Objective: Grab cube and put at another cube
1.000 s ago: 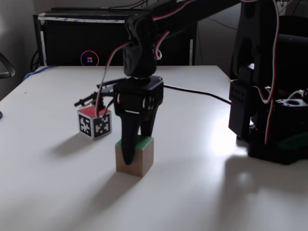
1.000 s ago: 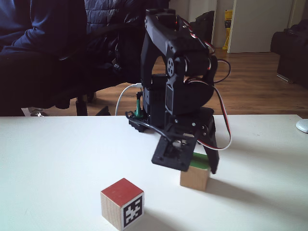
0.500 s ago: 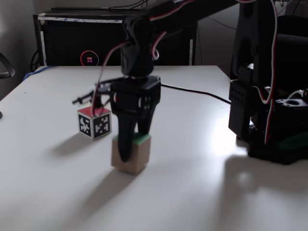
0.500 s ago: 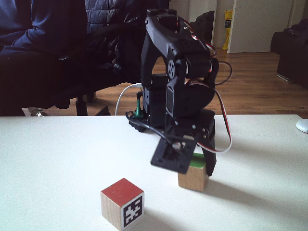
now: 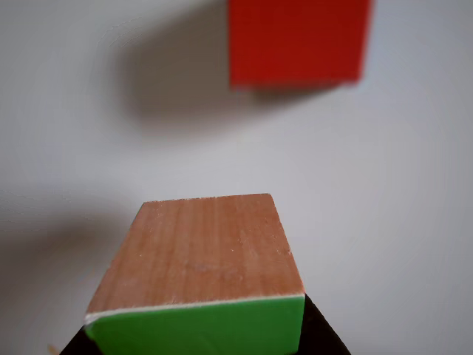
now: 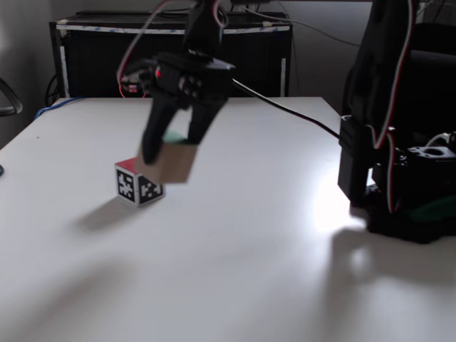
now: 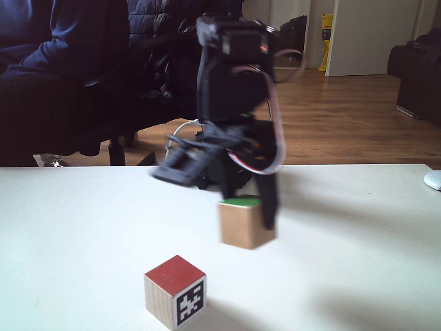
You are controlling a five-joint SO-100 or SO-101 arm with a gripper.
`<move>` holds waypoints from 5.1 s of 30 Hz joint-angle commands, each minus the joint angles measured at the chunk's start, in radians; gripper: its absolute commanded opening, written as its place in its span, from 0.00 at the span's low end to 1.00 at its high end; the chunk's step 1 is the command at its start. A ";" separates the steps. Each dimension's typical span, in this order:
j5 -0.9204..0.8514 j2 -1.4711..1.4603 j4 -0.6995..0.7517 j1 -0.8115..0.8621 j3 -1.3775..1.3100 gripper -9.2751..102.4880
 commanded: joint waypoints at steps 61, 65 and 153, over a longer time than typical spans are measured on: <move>0.015 -0.462 0.242 0.213 -0.664 0.30; 0.020 -0.462 0.245 0.219 -0.664 0.32; 0.624 1.631 -0.049 0.008 1.322 0.08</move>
